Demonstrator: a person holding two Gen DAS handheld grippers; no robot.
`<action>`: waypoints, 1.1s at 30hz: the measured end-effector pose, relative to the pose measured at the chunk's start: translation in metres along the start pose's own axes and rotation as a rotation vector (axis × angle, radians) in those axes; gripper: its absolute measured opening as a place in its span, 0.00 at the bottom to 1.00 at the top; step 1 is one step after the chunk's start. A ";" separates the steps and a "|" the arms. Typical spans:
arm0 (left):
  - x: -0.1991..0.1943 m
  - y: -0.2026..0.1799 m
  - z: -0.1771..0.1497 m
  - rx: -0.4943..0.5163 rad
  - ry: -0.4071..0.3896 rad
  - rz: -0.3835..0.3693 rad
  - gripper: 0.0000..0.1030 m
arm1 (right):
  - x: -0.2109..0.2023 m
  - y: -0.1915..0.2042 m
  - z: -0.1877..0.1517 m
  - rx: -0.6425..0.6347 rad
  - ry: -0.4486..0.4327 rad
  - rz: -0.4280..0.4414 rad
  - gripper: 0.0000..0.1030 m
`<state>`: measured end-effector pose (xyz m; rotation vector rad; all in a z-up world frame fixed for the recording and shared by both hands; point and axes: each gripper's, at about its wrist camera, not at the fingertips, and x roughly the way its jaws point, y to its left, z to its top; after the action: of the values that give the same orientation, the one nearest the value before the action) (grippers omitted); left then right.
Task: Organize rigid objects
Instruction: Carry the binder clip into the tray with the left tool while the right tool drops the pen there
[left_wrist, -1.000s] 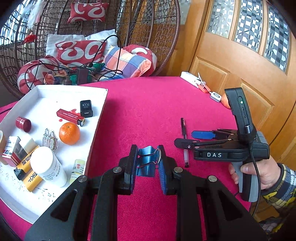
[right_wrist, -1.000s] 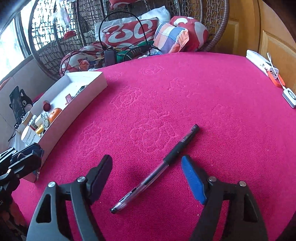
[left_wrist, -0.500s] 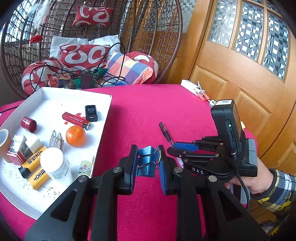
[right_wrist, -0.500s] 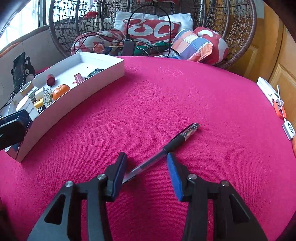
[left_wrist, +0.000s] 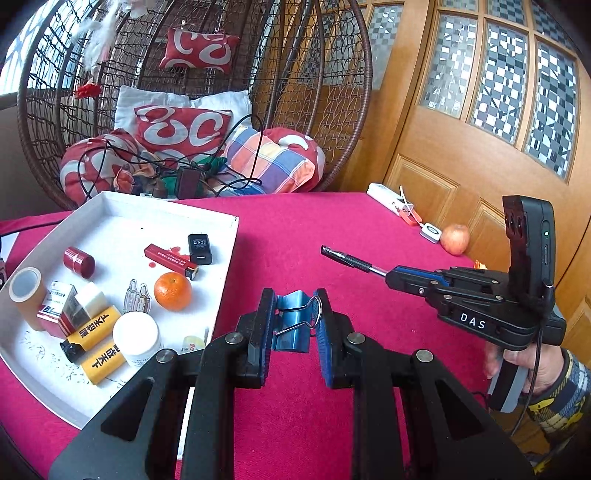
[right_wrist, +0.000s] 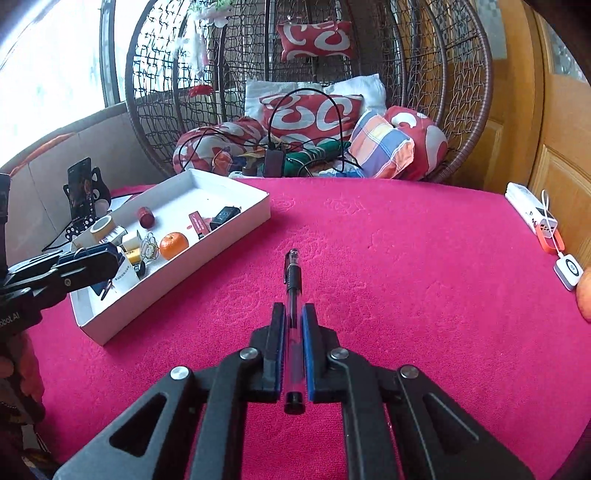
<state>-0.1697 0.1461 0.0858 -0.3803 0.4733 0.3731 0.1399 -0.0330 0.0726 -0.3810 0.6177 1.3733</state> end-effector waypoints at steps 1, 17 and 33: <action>-0.002 0.001 0.000 -0.001 -0.003 0.003 0.20 | -0.004 0.002 0.003 -0.004 -0.017 0.004 0.06; -0.014 0.009 0.000 -0.011 -0.031 0.030 0.20 | -0.028 0.032 0.023 -0.066 -0.105 0.058 0.06; -0.020 0.017 0.003 -0.038 -0.054 0.050 0.20 | -0.029 0.057 0.040 -0.130 -0.137 0.103 0.06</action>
<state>-0.1920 0.1571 0.0939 -0.3954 0.4243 0.4402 0.0895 -0.0229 0.1272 -0.3595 0.4414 1.5296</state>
